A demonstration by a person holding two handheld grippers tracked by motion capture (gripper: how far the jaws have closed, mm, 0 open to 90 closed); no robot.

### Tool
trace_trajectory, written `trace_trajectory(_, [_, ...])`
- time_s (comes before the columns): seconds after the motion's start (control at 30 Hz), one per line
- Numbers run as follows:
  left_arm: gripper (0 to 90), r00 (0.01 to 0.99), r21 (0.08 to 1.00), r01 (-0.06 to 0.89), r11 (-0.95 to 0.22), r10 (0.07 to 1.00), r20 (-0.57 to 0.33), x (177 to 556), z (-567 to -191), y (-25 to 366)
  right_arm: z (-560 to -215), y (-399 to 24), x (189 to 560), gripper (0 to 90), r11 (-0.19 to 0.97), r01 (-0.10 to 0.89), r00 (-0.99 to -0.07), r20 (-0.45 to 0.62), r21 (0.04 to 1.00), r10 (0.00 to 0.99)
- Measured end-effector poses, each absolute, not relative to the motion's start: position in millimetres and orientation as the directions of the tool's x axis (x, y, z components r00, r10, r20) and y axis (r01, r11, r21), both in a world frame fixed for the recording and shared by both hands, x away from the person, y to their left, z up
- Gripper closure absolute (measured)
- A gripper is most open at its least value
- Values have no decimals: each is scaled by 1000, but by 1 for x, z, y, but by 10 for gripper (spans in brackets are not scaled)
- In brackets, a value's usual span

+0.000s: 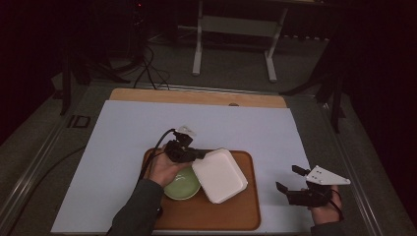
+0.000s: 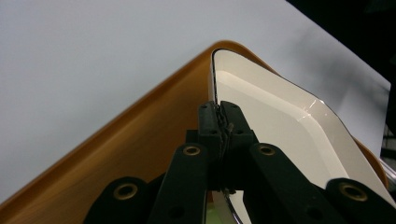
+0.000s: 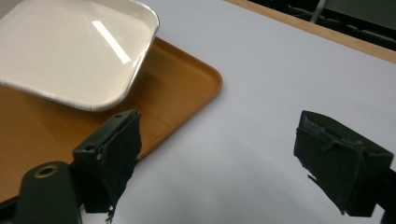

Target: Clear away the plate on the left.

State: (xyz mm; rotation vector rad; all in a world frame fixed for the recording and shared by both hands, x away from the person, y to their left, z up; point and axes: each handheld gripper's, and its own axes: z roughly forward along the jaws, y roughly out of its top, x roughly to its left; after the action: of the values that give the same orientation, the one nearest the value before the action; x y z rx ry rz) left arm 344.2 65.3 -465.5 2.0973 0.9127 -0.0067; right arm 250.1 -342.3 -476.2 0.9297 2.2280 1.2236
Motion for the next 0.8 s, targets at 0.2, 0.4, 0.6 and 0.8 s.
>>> trace_trajectory(0.2, [894,749,661,607,-440,594,-293,344,-473,48,-476,-342,250,145,388,347,-683,-53,854,728])
trace_trajectory(0.4, [892,755,639,609,-470,589,-288,345,-477,35,-477,-342,250,145,389,348,-684,-53,853,728])
trace_trajectory(0.6, [891,741,617,630,-471,602,-297,348,-482,25,-476,-342,250,145,389,348,-684,-53,853,728])
trace_trajectory(0.8, [884,729,599,643,-477,622,-287,350,-483,21,-477,-342,250,145,389,348,-685,-53,853,727])
